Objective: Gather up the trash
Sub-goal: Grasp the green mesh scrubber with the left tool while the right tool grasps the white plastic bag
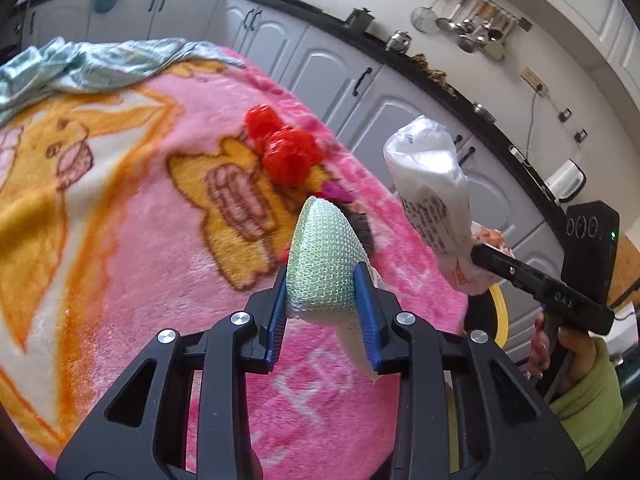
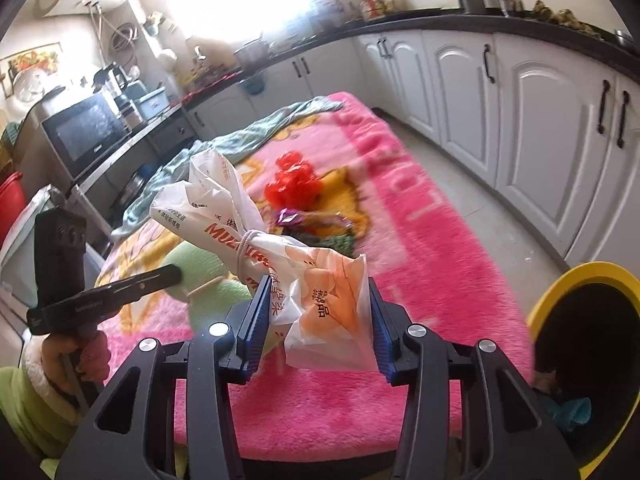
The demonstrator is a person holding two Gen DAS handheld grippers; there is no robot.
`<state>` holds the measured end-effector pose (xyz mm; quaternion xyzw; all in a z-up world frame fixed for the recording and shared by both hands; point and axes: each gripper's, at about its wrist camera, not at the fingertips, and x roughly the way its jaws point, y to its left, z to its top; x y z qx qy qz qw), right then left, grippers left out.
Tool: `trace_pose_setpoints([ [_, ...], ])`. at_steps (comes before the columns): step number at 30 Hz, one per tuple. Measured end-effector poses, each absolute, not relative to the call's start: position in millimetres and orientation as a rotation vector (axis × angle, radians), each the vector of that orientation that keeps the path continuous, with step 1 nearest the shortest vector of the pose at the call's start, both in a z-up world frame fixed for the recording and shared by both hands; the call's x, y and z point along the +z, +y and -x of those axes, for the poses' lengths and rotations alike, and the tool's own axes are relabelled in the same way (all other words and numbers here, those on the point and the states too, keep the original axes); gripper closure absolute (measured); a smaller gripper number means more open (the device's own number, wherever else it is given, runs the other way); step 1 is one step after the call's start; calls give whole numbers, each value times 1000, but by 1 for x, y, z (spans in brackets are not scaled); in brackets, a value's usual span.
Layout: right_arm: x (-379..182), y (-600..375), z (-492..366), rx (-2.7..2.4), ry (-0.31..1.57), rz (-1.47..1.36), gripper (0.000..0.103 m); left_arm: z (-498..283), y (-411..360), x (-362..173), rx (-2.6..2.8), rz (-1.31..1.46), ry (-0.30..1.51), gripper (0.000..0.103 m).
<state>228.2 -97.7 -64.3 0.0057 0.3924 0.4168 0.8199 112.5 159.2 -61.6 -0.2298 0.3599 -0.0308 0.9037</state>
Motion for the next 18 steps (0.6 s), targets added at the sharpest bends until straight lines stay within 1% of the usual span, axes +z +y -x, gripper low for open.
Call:
trace_pose_setpoints([
  [18,-37,-181,-235,719,753,-85,60,-145,88,-17,-162,343,678,79],
])
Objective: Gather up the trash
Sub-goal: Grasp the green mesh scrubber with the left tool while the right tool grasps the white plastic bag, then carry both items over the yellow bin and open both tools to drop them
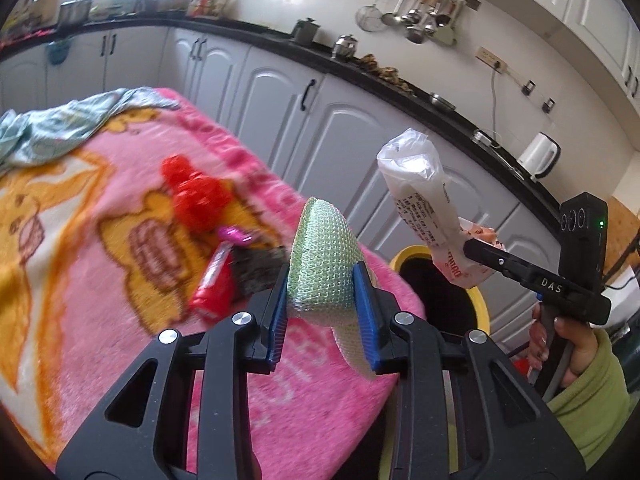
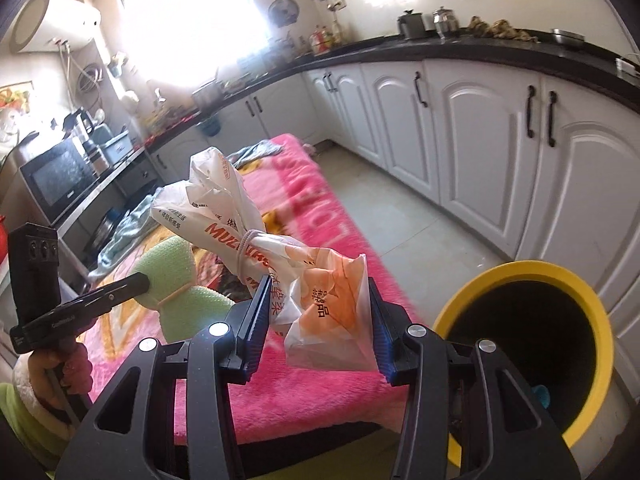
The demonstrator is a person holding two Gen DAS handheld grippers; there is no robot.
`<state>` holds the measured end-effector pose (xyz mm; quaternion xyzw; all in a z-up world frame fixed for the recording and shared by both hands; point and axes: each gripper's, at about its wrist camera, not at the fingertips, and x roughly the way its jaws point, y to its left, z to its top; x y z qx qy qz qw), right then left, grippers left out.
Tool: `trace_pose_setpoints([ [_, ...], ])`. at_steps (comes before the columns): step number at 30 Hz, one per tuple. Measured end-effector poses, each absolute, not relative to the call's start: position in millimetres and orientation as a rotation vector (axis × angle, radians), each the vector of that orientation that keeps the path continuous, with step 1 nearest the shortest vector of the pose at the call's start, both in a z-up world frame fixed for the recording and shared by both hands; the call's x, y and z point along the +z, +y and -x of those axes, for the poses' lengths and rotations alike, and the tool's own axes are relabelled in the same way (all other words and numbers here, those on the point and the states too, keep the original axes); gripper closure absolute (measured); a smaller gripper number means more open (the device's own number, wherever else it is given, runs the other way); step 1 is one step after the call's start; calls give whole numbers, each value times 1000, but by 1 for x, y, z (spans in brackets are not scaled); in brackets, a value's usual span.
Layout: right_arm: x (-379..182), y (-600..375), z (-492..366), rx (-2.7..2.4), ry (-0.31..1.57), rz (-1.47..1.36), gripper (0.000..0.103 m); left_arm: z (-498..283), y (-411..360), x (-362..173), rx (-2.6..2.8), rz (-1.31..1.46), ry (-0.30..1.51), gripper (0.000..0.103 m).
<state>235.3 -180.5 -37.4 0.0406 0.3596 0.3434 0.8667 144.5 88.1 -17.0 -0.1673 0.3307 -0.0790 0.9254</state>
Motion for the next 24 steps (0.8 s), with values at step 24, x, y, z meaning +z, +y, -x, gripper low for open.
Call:
trace_pose_setpoints([
  [24,-39,-351,-228,349,652,-226,60,-209,-44,2,-361,224,657,79],
])
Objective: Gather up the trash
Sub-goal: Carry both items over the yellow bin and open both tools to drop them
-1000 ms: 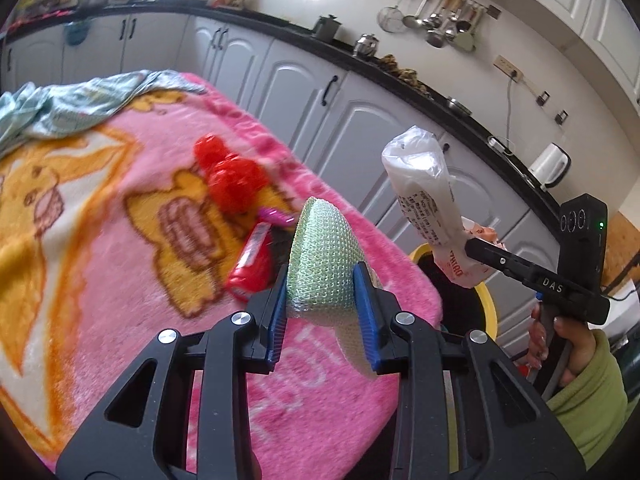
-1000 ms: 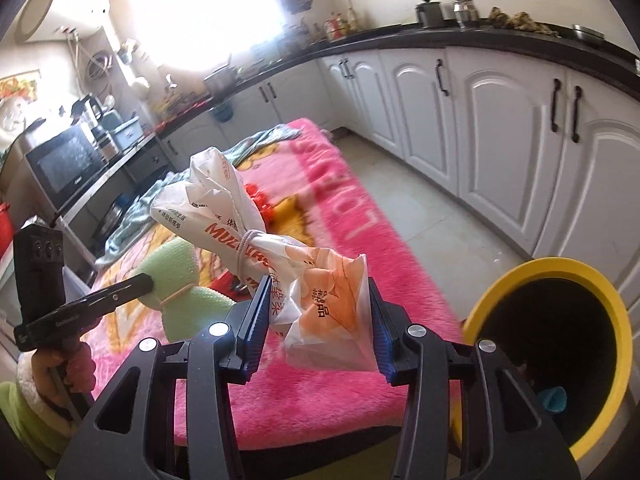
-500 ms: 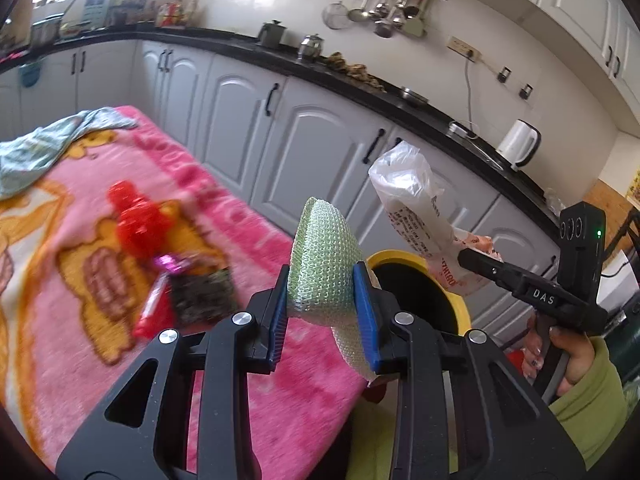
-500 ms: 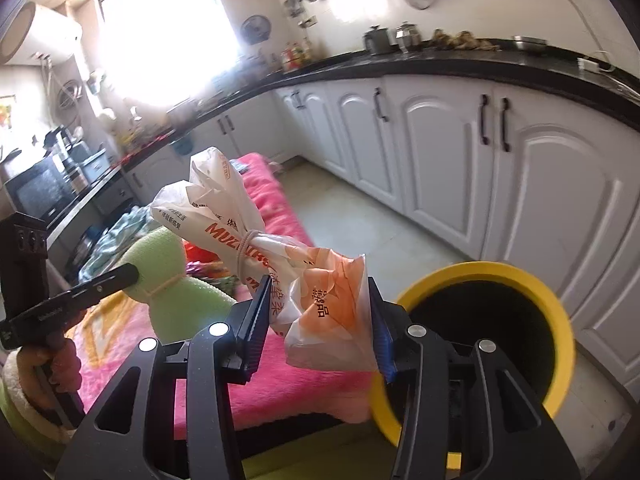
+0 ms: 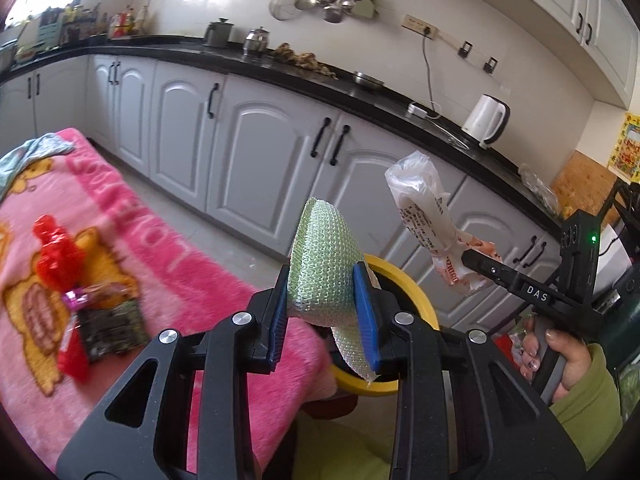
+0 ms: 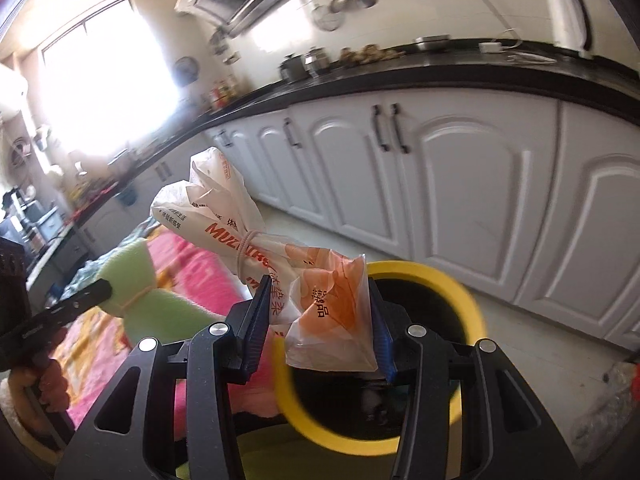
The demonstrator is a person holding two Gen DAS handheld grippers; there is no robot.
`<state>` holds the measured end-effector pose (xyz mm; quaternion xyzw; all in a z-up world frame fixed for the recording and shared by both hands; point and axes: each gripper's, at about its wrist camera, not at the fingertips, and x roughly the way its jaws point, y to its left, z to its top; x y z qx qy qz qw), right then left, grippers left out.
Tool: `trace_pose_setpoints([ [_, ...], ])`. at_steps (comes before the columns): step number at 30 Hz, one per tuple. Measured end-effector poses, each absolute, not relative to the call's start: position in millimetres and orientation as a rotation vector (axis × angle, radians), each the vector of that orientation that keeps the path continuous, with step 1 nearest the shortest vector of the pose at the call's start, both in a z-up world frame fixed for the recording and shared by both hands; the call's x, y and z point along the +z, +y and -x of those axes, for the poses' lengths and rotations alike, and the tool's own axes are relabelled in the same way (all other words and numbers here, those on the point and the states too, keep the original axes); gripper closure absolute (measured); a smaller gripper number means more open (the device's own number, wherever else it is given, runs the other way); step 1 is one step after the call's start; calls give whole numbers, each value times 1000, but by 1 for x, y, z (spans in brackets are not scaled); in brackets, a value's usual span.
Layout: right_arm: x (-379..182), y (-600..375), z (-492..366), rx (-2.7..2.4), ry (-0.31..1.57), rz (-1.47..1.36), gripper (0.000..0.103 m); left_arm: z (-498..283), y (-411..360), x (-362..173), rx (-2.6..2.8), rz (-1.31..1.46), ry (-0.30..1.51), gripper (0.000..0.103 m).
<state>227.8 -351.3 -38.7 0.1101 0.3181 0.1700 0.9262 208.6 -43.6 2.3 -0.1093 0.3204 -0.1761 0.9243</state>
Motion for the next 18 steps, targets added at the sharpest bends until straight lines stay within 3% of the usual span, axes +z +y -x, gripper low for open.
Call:
trace_pose_setpoints([
  [18,-71,-393,-233,201,700,-279,58,-243,-128,-23,-437,156,664,79],
])
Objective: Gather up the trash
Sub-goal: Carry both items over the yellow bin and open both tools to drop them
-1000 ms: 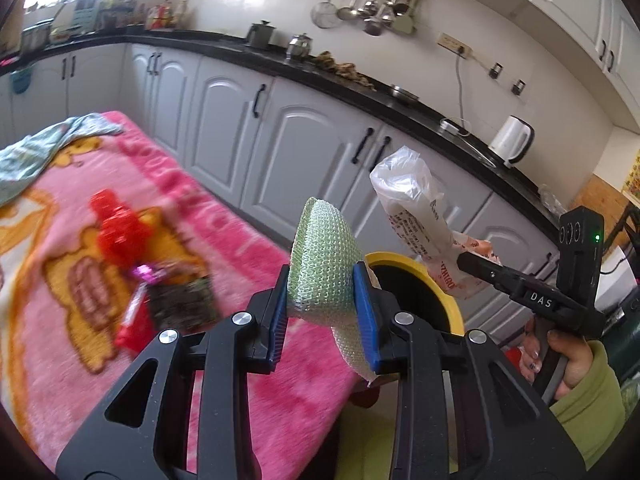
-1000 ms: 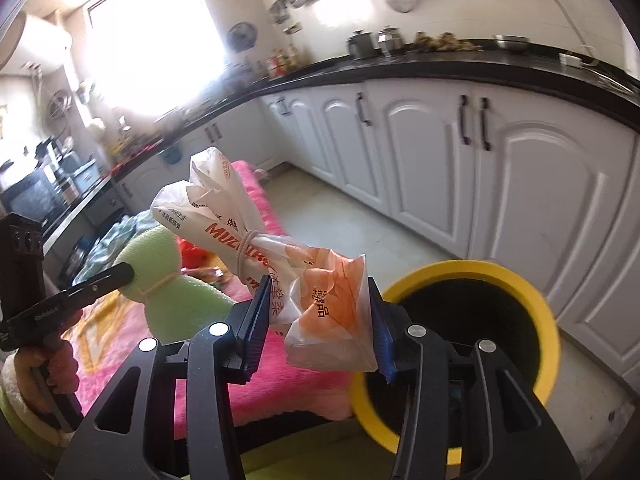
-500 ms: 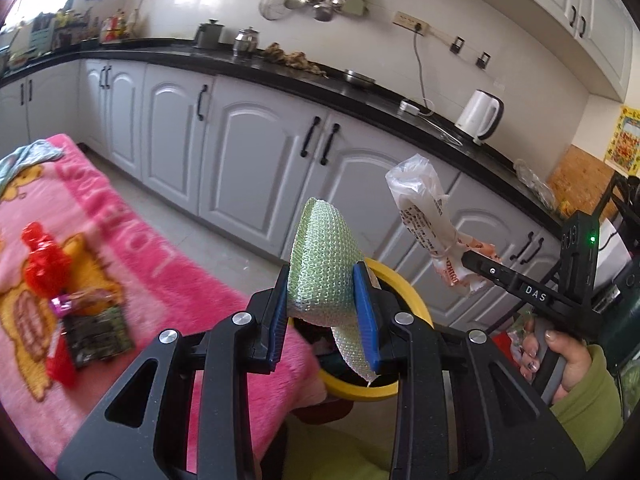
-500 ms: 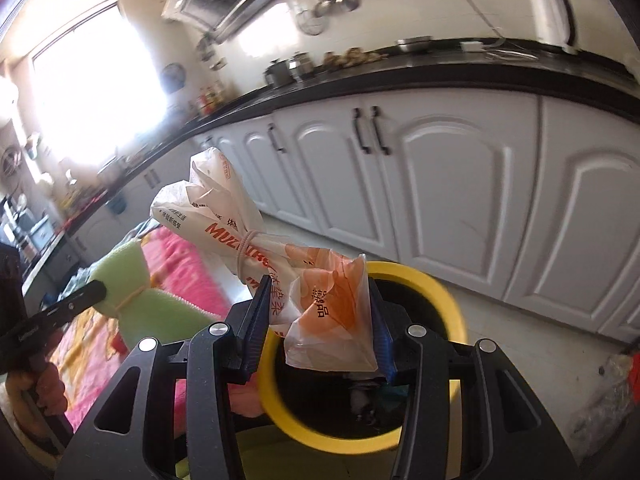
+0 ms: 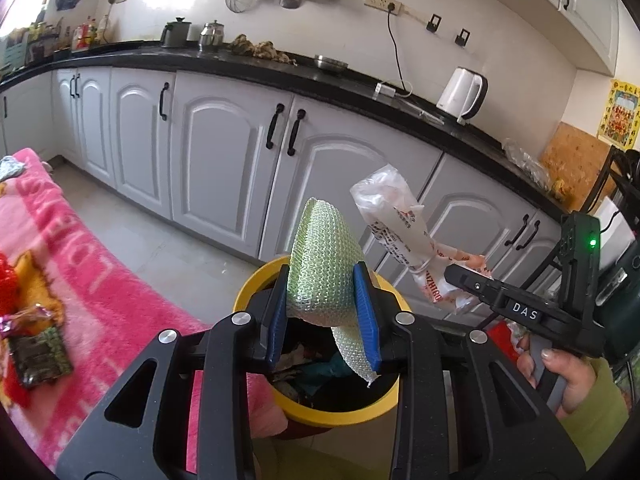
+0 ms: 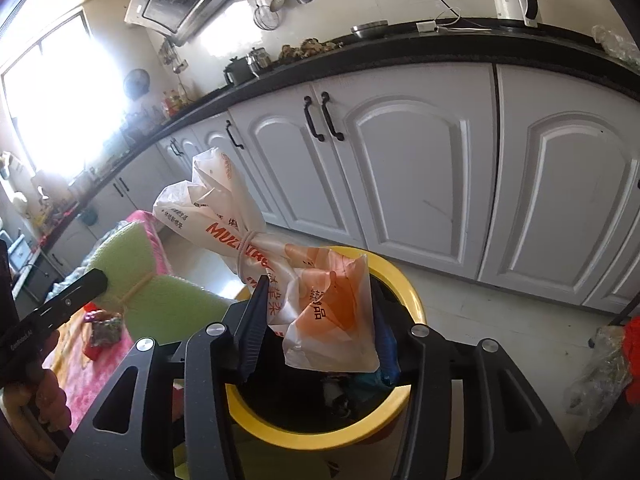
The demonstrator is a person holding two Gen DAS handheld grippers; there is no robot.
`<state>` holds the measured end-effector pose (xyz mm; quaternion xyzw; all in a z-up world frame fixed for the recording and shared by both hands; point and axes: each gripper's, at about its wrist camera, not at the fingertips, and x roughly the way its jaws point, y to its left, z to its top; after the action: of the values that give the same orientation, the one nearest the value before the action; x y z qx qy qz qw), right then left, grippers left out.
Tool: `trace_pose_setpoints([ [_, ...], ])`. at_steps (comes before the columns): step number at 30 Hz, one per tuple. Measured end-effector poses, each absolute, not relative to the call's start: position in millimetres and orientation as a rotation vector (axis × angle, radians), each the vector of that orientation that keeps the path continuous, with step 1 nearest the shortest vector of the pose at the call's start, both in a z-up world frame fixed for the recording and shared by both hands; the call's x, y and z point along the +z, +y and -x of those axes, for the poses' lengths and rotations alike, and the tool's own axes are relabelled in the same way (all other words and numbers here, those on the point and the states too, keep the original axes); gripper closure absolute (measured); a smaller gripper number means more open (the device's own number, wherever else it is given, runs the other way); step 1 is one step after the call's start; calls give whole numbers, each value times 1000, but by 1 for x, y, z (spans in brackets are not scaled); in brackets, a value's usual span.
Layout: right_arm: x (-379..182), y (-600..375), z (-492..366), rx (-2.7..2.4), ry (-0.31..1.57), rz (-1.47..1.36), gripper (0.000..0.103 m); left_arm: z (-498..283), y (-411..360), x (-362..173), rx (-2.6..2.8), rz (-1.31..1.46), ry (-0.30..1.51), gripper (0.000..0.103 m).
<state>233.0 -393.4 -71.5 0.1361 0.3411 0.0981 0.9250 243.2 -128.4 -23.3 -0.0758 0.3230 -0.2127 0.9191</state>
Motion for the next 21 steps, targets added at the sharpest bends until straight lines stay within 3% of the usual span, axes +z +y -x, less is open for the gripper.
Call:
trace_pose_setpoints([
  [6,-86,-388,-241,199,738,-300,54,-254,-135,-42,-436,157,693,78],
  [9,-94,-385,-244,198,754,-328,39,-258,-137,-52,-441,158,712,76],
  [21,-91,-384,-239,159,747,-316,26,-253,-126,-66,-398,145,756,25],
])
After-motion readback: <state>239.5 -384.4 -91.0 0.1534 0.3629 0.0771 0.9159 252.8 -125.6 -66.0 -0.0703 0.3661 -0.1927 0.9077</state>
